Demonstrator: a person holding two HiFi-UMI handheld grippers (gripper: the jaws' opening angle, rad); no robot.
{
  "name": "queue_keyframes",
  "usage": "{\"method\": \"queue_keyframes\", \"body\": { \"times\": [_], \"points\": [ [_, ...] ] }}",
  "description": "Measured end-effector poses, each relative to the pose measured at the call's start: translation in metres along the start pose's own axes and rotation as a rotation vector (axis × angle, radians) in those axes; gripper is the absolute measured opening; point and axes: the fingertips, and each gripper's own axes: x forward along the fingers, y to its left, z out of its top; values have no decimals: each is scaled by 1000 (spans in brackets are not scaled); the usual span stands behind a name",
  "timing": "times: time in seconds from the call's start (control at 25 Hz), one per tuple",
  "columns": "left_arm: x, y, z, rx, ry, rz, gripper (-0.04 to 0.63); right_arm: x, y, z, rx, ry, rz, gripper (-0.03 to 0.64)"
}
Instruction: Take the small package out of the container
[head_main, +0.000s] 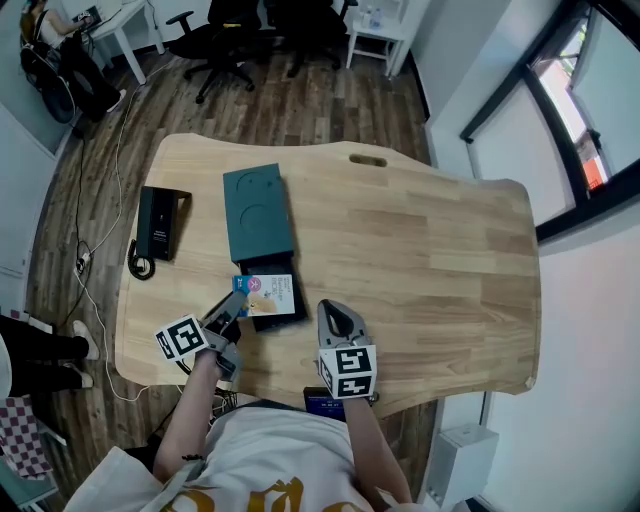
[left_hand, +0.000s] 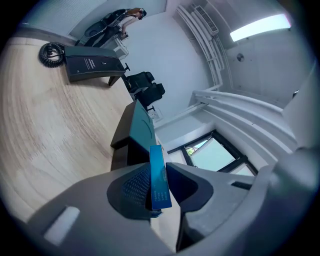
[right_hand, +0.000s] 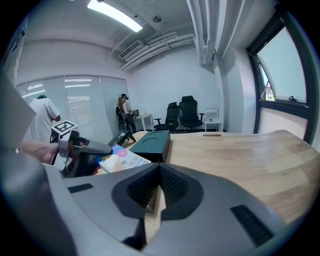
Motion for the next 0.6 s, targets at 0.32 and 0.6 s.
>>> {"method": "queue_keyframes", "body": {
  "times": [0.32, 0.6],
  "points": [
    [2, -38, 1, -105, -20, -126, 97, -10, -2, 19, -7, -48, -9, 3],
    [-15, -49, 5, -206, -75, -204, 95, -21, 5, 25, -6, -74, -6, 3]
  ]
}}
